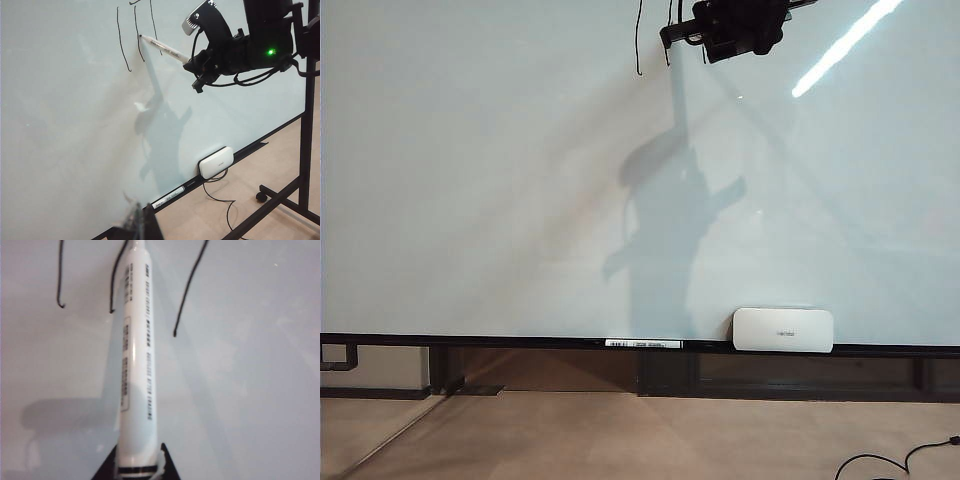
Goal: Reach to the right to find the marker pen, pick it up, and write the number 18 on the whiteboard.
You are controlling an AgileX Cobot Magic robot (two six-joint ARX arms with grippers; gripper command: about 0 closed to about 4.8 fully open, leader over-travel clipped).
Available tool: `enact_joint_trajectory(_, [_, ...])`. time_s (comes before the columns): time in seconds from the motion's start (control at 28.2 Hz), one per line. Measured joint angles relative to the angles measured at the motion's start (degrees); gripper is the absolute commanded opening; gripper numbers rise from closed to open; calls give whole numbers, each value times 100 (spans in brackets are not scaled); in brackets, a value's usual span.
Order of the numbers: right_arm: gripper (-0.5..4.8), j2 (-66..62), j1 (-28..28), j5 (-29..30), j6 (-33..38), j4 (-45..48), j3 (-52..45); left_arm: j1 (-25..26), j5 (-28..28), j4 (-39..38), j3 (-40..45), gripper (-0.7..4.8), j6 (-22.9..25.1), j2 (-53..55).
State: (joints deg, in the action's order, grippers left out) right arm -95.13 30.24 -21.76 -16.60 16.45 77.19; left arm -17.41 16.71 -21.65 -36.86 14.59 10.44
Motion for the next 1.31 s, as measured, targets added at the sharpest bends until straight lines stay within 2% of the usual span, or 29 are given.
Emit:
enact_joint_trajectory(0.57, [-2, 96, 0, -857, -22, -114, 0, 0, 0, 0, 0, -5, 0, -2])
enact_joint_trajectory(0.89, [-2, 407, 136, -846, 63, -636, -7, 0, 0, -2, 0, -5, 0, 0])
enact_joint_trajectory(1.06, [-2, 494, 339, -428, 245, -848, -66, 0, 0, -2, 0, -5, 0, -2])
enact_joint_trajectory(1.31, [-2, 271, 348, -317, 269, -894, -155, 0, -4, -2, 0, -5, 20, -2])
